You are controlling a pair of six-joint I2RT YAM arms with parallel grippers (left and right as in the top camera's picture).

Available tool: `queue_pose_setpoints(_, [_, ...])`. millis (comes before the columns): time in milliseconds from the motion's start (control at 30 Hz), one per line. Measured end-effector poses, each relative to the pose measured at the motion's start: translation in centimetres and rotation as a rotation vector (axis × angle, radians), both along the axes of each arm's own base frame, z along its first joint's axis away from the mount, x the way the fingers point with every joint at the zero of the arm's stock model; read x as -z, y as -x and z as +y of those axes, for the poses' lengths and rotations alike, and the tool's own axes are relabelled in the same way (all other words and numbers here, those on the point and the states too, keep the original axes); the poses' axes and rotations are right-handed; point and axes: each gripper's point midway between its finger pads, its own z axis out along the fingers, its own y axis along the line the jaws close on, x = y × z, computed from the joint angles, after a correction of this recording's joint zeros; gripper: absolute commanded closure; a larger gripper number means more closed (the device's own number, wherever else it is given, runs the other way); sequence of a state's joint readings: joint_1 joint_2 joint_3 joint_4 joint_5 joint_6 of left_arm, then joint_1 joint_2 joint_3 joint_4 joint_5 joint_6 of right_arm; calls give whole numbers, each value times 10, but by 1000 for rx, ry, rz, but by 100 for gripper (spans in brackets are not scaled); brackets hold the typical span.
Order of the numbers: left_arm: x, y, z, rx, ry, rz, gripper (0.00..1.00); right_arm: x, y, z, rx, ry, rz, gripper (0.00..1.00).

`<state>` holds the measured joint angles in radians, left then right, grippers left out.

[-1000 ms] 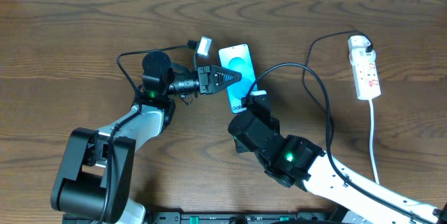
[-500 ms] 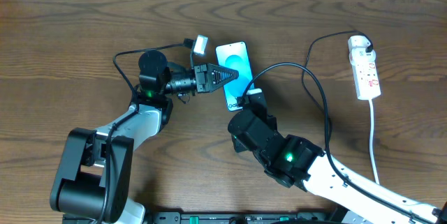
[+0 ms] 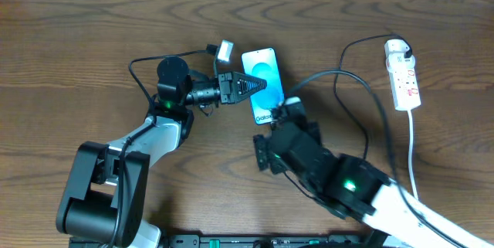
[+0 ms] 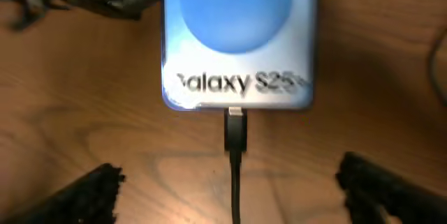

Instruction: Plug charger to phone and switch on socket

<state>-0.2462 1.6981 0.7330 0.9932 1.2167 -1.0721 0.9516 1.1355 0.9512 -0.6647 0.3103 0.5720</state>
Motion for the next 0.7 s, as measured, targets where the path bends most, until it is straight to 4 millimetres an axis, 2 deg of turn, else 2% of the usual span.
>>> queue_pose_setpoints(67, [1,-7,1,-42,3,29,93,-24,5,-10,5,-40,-39,1])
queue_pose_setpoints(133, [1,-13,1,-79,7,59,93,-60,8,-22,25,-114,-116,1])
queue_pose_setpoints(167, [1,-16,0,-100,10,78,92,-81,11,-32,44,-158,-167,1])
queue_pose_setpoints(300, [2,-15,-13,-117,12,108,93,-128,24,-76,120,-248,-300,1])
queue_pose_setpoints(400, [2,-12,-33,-102,-6,148,93,-139,35,-110,177,-258,-355,1])
queue_pose_setpoints(500, [6,-15,-53,-88,-95,228,93,-138,44,-131,207,-238,-369,1])
queue_pose_setpoints(633, [6,-23,-61,-81,-258,264,93,-132,48,-142,224,-210,-364,1])
queue_pose_setpoints(700, [2,-29,-63,-65,-301,222,93,-131,48,-144,228,-202,-360,1])
